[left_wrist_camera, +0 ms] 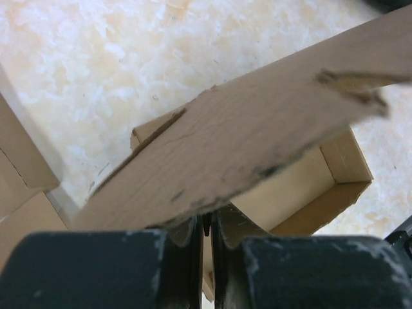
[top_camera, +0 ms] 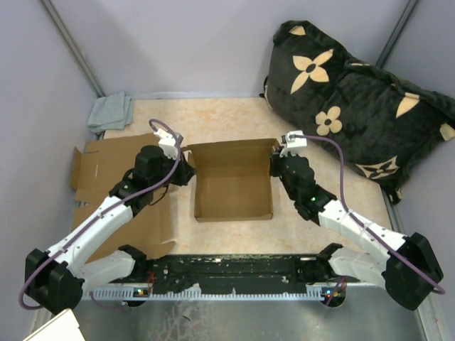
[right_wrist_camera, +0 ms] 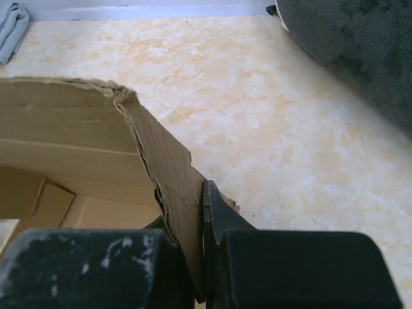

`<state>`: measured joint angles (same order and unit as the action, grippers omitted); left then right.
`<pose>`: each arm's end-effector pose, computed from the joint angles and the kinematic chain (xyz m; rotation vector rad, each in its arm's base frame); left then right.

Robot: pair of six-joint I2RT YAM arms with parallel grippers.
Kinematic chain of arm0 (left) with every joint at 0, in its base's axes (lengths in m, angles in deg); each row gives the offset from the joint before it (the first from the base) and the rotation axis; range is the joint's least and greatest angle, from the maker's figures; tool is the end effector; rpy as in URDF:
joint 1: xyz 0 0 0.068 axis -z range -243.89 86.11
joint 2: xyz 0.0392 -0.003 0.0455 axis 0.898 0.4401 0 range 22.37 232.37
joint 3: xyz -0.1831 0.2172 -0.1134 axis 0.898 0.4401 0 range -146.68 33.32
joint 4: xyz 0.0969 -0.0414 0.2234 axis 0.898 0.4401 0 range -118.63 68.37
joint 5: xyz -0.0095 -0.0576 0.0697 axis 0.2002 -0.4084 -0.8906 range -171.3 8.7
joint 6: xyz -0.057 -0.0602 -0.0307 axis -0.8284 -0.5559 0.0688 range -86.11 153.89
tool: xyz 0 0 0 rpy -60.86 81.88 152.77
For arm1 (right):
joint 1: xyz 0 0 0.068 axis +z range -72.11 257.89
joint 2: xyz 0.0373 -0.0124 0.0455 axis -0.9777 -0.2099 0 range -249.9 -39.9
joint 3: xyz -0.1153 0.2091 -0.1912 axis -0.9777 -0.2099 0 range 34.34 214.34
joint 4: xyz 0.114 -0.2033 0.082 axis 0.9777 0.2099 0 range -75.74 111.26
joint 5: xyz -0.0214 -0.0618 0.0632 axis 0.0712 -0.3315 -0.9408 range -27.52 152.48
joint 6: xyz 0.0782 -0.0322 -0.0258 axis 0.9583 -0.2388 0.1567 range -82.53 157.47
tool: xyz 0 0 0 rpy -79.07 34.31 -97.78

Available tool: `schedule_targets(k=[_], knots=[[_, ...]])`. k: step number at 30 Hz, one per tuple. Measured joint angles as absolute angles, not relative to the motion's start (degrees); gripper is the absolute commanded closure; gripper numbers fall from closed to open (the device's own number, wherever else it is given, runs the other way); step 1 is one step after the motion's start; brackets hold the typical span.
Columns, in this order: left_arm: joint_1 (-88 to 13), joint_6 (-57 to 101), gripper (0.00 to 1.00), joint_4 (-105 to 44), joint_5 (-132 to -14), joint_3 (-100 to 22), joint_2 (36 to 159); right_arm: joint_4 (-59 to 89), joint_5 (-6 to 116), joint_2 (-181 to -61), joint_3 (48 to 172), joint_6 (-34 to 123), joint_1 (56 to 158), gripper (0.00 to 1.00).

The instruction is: Fold the paper box

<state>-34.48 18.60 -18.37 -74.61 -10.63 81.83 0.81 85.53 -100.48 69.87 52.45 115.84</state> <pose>0.2068 -0.1272 0.3004 0.3298 2.0452 -0.6059 0.2163 0.1296 0.3008 -0.0633 1.7664 0.3156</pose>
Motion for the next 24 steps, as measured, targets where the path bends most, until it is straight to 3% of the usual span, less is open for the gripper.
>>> schedule_targets(k=[7, 10, 14, 15, 18, 24], knots=[[-33.7, 16.7, 0.87, -16.6, -73.8, -7.8, 79.6, -0.7, 86.4, -97.4, 65.0, 54.7, 117.8, 0.98], [-33.6, 15.6, 0.85, -15.4, -73.3, -6.6, 78.9, 1.9, 86.3, -97.6, 63.5, 56.7, 119.1, 0.81], [-33.4, 13.9, 0.7, -12.9, -73.1, -4.4, 76.5, 9.0, 84.1, -97.6, 61.6, 61.0, 121.5, 0.49], [-33.3, 13.4, 0.64, -12.1, -72.9, -4.1, 75.5, 10.9, 83.7, -97.4, 60.9, 62.1, 121.9, 0.45], [-33.1, 12.2, 0.54, -10.0, -72.7, -4.0, 72.4, 17.4, 82.4, -93.8, 59.0, 64.9, 122.4, 0.41], [-33.1, 9.8, 0.51, -4.8, -72.7, -3.6, 63.6, 30.1, 81.4, -76.1, 56.8, 70.1, 122.5, 0.39]])
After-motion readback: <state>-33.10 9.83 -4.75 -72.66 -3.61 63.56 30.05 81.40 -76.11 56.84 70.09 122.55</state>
